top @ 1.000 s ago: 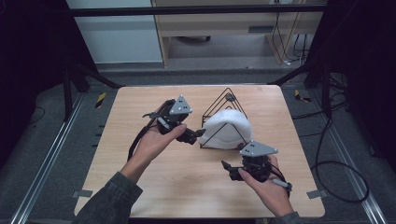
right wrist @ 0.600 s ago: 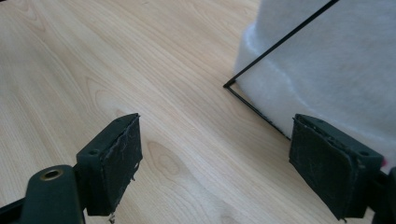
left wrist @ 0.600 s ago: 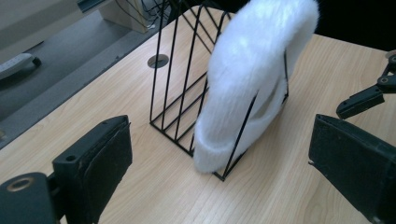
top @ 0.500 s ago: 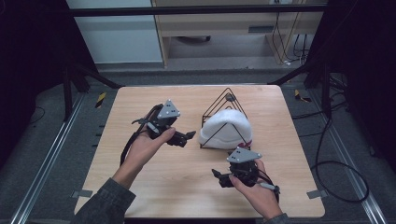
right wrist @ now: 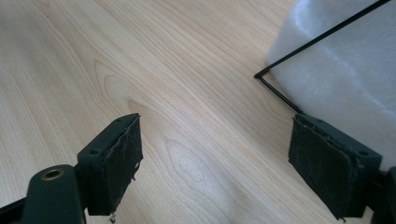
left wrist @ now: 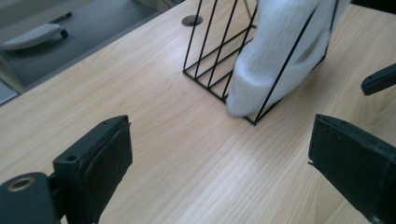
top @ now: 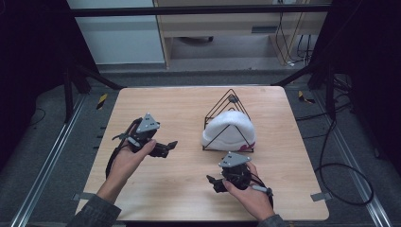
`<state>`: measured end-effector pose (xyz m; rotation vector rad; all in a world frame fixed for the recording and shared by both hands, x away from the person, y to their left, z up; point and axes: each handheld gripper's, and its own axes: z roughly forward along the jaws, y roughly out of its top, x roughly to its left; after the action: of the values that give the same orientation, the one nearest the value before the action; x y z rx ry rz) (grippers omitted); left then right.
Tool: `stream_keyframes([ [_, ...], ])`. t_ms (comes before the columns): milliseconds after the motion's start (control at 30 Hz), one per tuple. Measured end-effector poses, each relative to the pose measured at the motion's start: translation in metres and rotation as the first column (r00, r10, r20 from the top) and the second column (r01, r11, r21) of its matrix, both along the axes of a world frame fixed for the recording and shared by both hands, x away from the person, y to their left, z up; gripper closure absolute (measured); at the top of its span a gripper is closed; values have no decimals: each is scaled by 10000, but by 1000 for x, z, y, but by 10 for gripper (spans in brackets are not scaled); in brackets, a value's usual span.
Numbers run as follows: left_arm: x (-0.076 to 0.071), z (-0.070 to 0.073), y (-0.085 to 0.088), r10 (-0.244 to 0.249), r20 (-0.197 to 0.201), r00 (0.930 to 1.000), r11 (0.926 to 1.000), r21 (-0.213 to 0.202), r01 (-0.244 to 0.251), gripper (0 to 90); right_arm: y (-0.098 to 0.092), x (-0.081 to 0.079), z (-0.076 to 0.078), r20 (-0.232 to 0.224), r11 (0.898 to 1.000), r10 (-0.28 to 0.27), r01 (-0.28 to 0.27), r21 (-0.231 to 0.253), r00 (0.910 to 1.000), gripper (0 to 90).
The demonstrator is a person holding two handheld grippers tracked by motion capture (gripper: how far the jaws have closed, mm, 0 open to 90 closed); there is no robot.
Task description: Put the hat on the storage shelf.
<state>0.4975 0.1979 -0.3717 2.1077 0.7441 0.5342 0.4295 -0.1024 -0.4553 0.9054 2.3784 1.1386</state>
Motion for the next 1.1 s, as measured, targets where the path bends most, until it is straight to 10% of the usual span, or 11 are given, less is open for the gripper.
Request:
stream_keyframes([
  [633,-16,-48,51,632,-823,9946,9979,182,-619,55,18,12,-25,-615,9998,51,-61,-166,9981,178],
  [1100,-24,-97,92,1441,-1547,9774,9892,-42,-1465,54,50,32,-45,-902,9995,-221,198,-261,9957,162],
])
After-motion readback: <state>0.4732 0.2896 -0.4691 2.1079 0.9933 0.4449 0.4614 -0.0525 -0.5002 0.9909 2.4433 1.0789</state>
